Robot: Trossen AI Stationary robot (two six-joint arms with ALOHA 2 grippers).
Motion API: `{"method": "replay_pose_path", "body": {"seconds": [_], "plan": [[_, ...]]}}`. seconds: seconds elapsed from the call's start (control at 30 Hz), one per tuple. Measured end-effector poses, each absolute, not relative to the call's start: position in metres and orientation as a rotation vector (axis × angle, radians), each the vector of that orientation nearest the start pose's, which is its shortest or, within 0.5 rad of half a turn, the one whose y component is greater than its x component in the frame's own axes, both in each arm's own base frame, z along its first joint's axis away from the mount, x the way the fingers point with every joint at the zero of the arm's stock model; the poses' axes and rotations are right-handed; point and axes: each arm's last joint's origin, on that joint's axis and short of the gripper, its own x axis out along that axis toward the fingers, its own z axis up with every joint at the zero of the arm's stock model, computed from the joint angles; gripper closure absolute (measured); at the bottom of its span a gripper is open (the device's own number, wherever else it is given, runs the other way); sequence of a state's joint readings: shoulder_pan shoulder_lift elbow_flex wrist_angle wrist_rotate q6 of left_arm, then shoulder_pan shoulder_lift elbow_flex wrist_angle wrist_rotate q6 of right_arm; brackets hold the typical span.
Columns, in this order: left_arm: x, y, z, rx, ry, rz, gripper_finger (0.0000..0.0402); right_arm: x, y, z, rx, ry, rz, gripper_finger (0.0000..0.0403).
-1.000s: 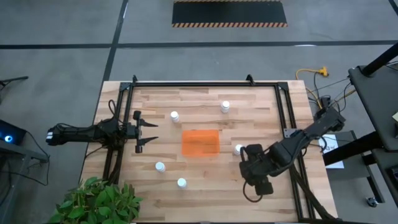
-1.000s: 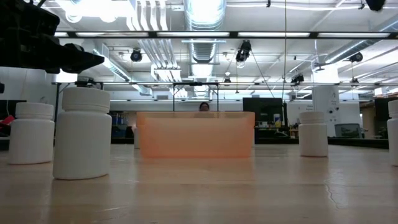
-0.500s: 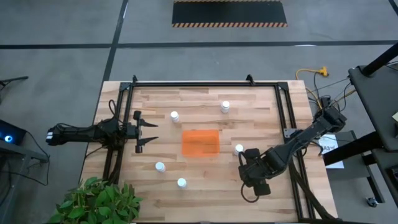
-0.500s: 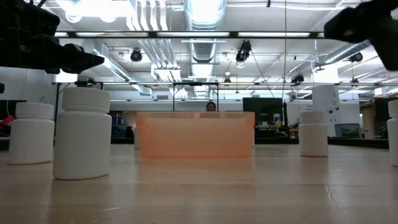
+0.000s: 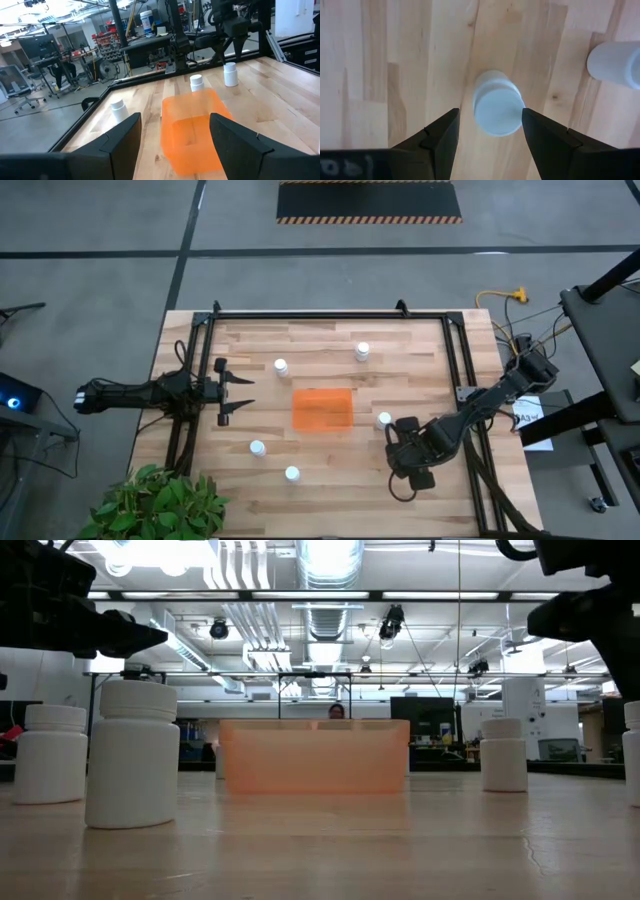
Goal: Pick and place pill bottles into a basket
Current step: Put the white medicine bottle into the orange bin
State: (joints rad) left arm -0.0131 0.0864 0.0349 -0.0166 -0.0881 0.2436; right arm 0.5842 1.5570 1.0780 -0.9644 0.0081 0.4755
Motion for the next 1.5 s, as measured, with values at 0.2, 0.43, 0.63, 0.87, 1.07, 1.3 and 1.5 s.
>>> {"method": "replay_pose_path", "body": {"seconds": [0.2, 0.43, 0.63, 0.87, 1.07, 1.3, 1.5], "plan": [[0.101, 0.001, 0.167, 0.247, 0.076, 0.066, 0.0184, 0.230, 0.151, 0.215, -0.056, 1.431, 0.126, 0.0197], [0.101, 0.001, 0.167, 0.247, 0.077, 0.066, 0.0184, 0.229, 0.149, 0.211, -0.059, 1.443, 0.116, 0.0197], [0.101, 0.001, 0.167, 0.246, 0.077, 0.066, 0.0184, 0.231, 0.145, 0.211, -0.087, 1.418, 0.074, 0.0197], [0.101, 0.001, 0.167, 0.246, 0.077, 0.067, 0.0184, 0.232, 0.144, 0.211, -0.088, 1.423, 0.088, 0.0197], [0.101, 0.001, 0.167, 0.247, 0.077, 0.066, 0.0184, 0.232, 0.145, 0.211, -0.072, 1.430, 0.107, 0.0197], [0.101, 0.001, 0.167, 0.247, 0.077, 0.067, 0.0184, 0.232, 0.146, 0.208, -0.059, 1.426, 0.121, 0.0197], [0.101, 0.001, 0.167, 0.247, 0.077, 0.067, 0.0184, 0.230, 0.145, 0.196, -0.038, 1.434, 0.141, 0.0197]]}}
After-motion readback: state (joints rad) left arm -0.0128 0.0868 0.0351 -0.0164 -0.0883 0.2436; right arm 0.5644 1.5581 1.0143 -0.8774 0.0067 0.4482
